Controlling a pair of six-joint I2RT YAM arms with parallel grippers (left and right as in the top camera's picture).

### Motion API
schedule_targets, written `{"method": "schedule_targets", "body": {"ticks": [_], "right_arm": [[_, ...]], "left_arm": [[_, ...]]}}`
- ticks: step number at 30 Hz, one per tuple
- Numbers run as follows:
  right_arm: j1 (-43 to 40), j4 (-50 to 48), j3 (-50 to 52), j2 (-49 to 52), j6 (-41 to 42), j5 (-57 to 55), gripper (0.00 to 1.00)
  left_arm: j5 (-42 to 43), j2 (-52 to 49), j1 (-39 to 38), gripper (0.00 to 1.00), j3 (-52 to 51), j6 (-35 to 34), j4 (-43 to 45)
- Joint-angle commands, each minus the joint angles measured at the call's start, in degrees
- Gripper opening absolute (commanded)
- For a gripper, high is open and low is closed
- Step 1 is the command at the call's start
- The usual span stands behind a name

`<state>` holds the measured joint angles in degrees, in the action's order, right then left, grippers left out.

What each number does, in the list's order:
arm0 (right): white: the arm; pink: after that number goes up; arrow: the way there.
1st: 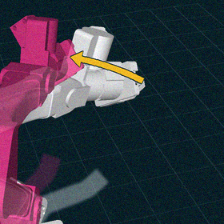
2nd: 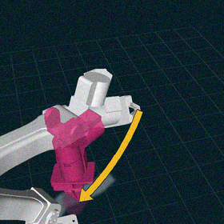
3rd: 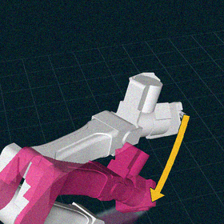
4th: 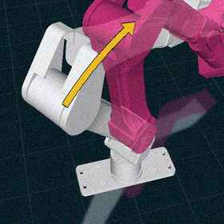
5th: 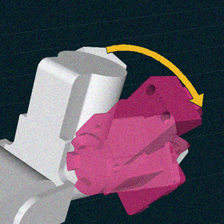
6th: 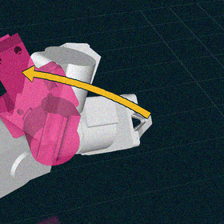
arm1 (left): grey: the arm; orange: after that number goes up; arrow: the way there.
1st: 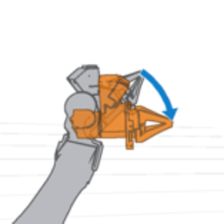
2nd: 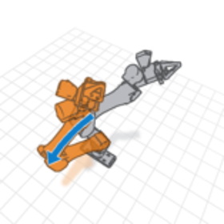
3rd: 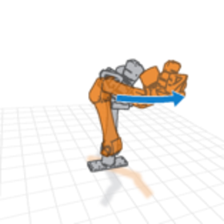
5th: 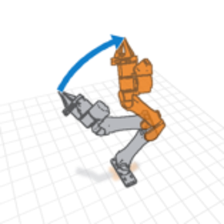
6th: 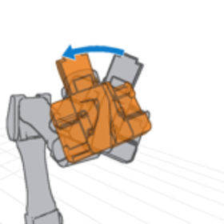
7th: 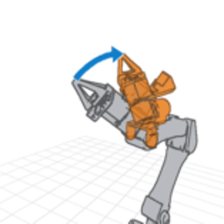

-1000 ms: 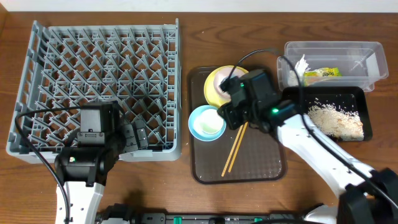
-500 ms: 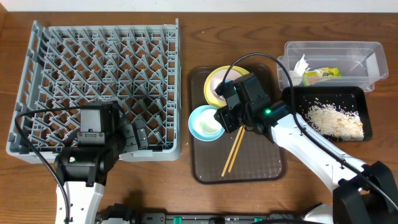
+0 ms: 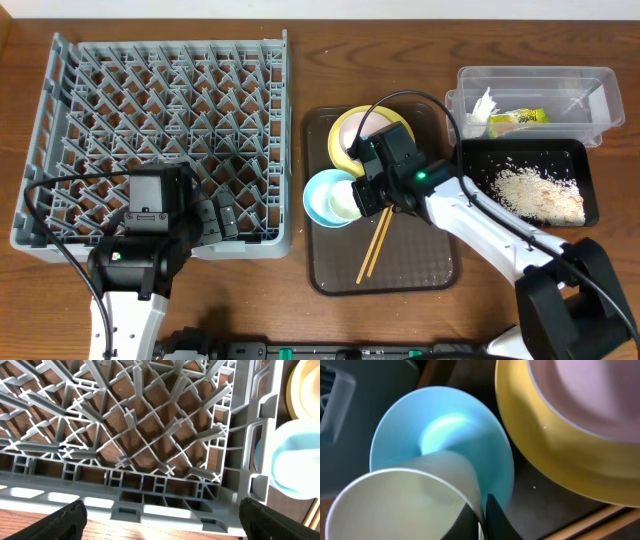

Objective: Sort waste into correct bins and load items into the dishwasher rack
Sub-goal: 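Grasp the white cup inside the light-blue bowl with the right gripper, then lift the white cup and hand it to the left gripper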

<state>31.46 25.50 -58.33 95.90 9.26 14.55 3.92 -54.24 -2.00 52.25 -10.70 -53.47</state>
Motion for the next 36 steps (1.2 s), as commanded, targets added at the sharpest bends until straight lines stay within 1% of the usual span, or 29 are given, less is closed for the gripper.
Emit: {"method": "schedule_targets", "body": {"ticks": [1,5,9,12,13,15,18,19,24,26,31,36], "right_arm": [[0.3,-1.4,-0.4,-1.0,1.5,-0.1,0.01],[-1.8,-1.5,-1.9,-5.0,1.9,1.5,0.01],[-7.2,-1.6,-2.8,-9.4,4.3,7.0,0.01],[-13.5,-2.7,-2.8,-10.9,7.9,15.9,0.01],[-16.3,-3.5,-2.8,-10.9,9.2,22.1,0.01],[-18.8,-4.3,-2.8,-10.4,10.1,29.0,0.01],[-21.7,-6.6,-2.8,-9.3,10.3,42.0,0.01],[-21.9,-7.3,-2.8,-8.9,10.3,45.0,0.01],[-20.6,-12.1,-2.8,-8.3,10.3,55.4,0.01],[-19.5,-14.8,-2.8,-8.3,10.3,58.2,0.01],[-16.9,-20.3,-2.8,-8.3,12.6,59.5,0.01],[-15.4,-23.2,-2.8,-8.3,13.5,59.5,0.01]], "left_arm": [[0.0,0.0,-0.1,0.98,1.4,-0.5,-0.1],[0.0,0.0,-0.1,0.98,1.4,-0.5,-0.1],[0.0,0.0,-0.1,0.98,1.4,-0.5,-0.1],[0.0,0.0,-0.1,0.98,1.4,-0.6,0.0],[0.3,0.0,-0.1,0.98,1.4,-0.7,0.2],[2.9,0.0,-0.1,0.98,1.4,-1.2,1.3],[14.2,-0.5,-0.1,0.98,1.4,-3.3,6.1],[19.5,-1.0,-0.1,0.98,1.4,-4.5,8.4],[44.6,-5.7,-0.1,0.98,1.4,-9.6,19.7],[53.4,-8.5,-0.1,0.98,1.4,-12.1,24.2],[68.4,-14.9,-0.1,0.98,1.4,-17.1,33.5],[78.1,-19.0,-1.1,0.98,1.4,-23.4,42.3]]}}
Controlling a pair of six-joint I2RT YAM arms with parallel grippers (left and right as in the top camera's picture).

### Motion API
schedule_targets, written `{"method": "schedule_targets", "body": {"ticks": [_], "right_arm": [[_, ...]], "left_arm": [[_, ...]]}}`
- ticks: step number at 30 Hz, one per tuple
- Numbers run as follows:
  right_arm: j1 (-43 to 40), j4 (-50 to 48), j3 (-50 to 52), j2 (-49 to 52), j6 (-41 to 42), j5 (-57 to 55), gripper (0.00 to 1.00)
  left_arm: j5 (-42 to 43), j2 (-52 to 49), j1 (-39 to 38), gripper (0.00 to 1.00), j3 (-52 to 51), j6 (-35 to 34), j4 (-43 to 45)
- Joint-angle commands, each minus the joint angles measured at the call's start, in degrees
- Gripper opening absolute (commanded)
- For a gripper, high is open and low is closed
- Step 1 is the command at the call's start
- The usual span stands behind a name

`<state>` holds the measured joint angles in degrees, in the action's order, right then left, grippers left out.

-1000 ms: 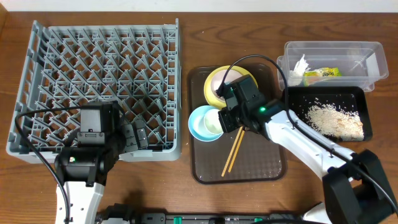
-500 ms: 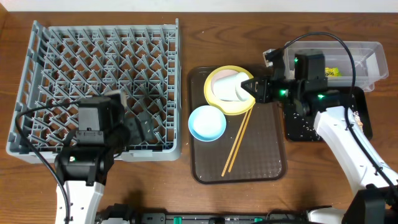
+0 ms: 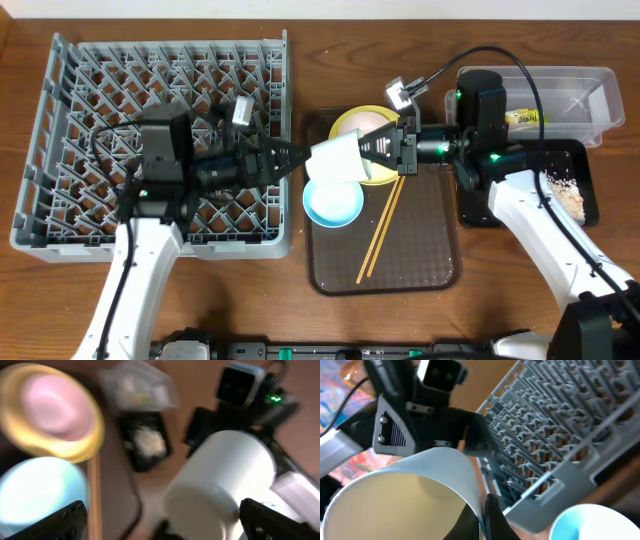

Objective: Sort waste into correct bins and load items into the dishwasher rack
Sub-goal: 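Lift the white cup and hand it to the left gripper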

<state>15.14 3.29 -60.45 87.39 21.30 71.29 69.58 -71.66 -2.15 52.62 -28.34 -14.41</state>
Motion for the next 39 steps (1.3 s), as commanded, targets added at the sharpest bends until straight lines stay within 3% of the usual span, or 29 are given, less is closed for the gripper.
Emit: {"method": "schedule_targets", "body": {"ticks": [1,15,20,23,35,39], "right_arm": [[1.1,-1.3,-0.7,0.2,1.4,2.7,0.01],[2.2,-8.7,-0.7,0.2,4.9,2.7,0.01],[2.2,-8.7,-0.7,0.2,4.9,2.5,0.01],[2.2,-8.7,-0.7,0.2,4.9,2.5,0.01],[2.2,-8.7,-0.7,0.2,4.9,2.5,0.01],[2.2,-8.7,-0.7,0.2,4.9,2.5,0.08]], "left_arm": [[13.0,-1.9,-1.3,0.98,1.1,-6.5,4.1],[13.3,-2.4,-10.2,0.97,1.1,-21.6,21.2],[13.3,-2.4,-12.2,0.92,1.1,-25.4,25.9],[12.9,-2.4,-12.5,0.84,1.1,-25.6,25.9],[6.8,-2.4,-12.5,0.76,1.1,-23.8,25.9],[6.1,-2.4,-12.4,0.66,1.1,-22.3,25.9]]}}
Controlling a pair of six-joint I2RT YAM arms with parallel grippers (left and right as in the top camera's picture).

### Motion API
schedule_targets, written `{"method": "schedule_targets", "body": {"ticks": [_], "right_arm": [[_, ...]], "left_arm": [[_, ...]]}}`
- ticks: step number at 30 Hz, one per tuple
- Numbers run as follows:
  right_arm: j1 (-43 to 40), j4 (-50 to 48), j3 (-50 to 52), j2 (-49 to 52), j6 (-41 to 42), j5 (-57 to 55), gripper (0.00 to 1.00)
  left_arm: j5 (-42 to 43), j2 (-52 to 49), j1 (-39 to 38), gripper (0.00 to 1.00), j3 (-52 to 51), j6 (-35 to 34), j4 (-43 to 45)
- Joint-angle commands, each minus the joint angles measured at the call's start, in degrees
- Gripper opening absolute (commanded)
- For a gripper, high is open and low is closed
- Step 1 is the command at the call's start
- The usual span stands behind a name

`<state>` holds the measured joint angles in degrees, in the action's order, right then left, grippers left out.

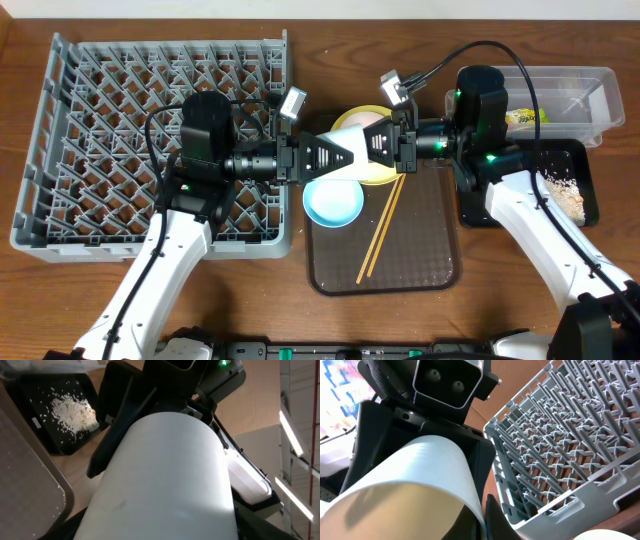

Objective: Sort waste into correct bins and load items into the dishwasher rack
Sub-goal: 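Lift the white cup and hand it to the left gripper, then lower the white cup into the grey rack with the left gripper and release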

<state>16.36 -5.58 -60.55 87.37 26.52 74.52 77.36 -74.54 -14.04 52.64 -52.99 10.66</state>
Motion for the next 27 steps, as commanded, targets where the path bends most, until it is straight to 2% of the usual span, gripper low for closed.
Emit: {"method": "schedule_targets", "body": {"ticks": [1,3,7,9,10,13,17,20,23,27], "right_arm": [[1.0,0.2,-0.5,0.2,-0.4,-0.7,0.09],[1.0,0.2,-0.5,0.2,-0.4,-0.7,0.11],[1.0,0.2,-0.5,0.2,-0.4,-0.7,0.15],[0.9,0.3,-0.5,0.2,-0.4,-0.7,0.23],[0.8,0.4,-0.5,0.2,-0.4,-0.7,0.25],[0.0,1.7,-0.5,0.2,-0.5,-0.8,0.29],[-2.0,5.4,-0.5,0.2,-2.9,-0.8,0.29],[-3.7,9.6,-0.5,0.2,-5.9,-1.5,0.28],[-5.1,16.0,-0.5,0.2,-8.6,-8.1,0.27],[-5.5,26.5,-0.5,0.2,-14.0,-21.9,0.18]], "left_arm": [[-2.0,0.4,-0.5,0.66,1.0,2.7,0.8],[-2.5,0.4,-0.5,0.61,1.0,4.3,0.7],[-5.0,0.4,-0.5,0.59,0.8,5.2,0.1],[-5.3,0.4,-0.5,0.58,0.7,7.6,0.0],[-5.3,0.4,-0.5,0.55,0.7,9.6,-0.4],[-7.6,0.4,-0.3,0.54,0.7,14.1,-3.4],[-16.8,0.4,0.6,0.54,0.7,20.1,-10.9],[-19.5,0.5,1.9,0.52,0.7,23.2,-12.4],[-23.1,0.7,3.8,0.51,0.7,25.6,-14.4],[-29.0,2.0,7.1,0.47,0.8,29.6,-20.1]]}}
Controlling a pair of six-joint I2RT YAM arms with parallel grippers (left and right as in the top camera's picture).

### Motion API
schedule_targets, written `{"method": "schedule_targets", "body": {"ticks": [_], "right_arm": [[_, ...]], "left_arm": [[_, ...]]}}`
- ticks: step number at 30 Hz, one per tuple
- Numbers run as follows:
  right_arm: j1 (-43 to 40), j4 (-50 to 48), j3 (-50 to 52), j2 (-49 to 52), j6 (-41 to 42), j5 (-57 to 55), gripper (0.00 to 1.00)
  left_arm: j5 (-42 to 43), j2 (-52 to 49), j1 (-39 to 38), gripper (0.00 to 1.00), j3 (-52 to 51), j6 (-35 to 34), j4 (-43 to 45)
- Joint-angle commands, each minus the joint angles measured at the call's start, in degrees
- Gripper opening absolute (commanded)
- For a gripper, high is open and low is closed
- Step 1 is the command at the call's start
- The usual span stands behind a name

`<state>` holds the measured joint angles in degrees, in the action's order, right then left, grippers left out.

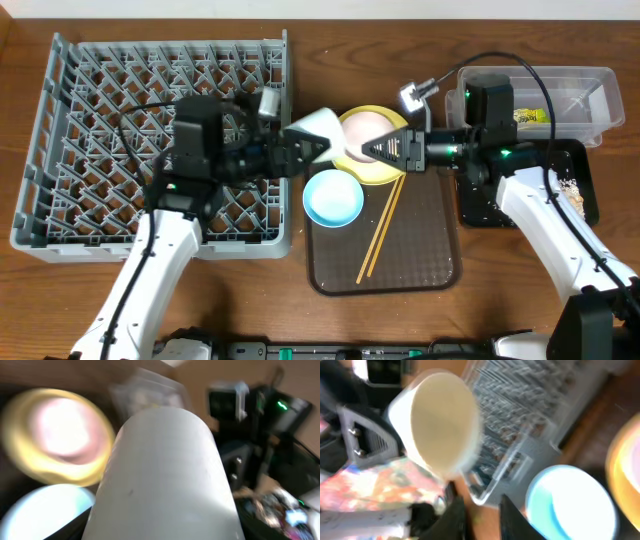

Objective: Sort waste into correct bins and load items into the dishwasher rack
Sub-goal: 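Lower the white cup into the grey rack with the left gripper and release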

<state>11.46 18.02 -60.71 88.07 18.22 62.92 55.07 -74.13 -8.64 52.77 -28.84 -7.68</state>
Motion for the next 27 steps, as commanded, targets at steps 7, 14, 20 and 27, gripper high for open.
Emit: {"method": "schedule_targets", "body": {"ticks": [7,14,20,27], "right_arm": [[-0.5,14.1,-0.4,-1.7,-13.2,-20.5,0.15],[-0.5,26.5,-2.8,-6.8,-16.0,-39.9,0.08],[-0.5,31.3,-3.6,-11.8,-16.0,-49.9,0.03],[-0.5,31.5,-3.6,-12.3,-16.0,-49.8,0.05]], "left_arm": [[-26.8,7.2,7.8,0.47,4.2,15.0,-20.5],[-49.7,8.6,11.8,0.44,8.1,16.6,-35.4],[-54.7,5.0,12.6,0.43,8.1,16.6,-39.6],[-54.7,-2.9,12.6,0.43,8.1,16.6,-40.2]]}}
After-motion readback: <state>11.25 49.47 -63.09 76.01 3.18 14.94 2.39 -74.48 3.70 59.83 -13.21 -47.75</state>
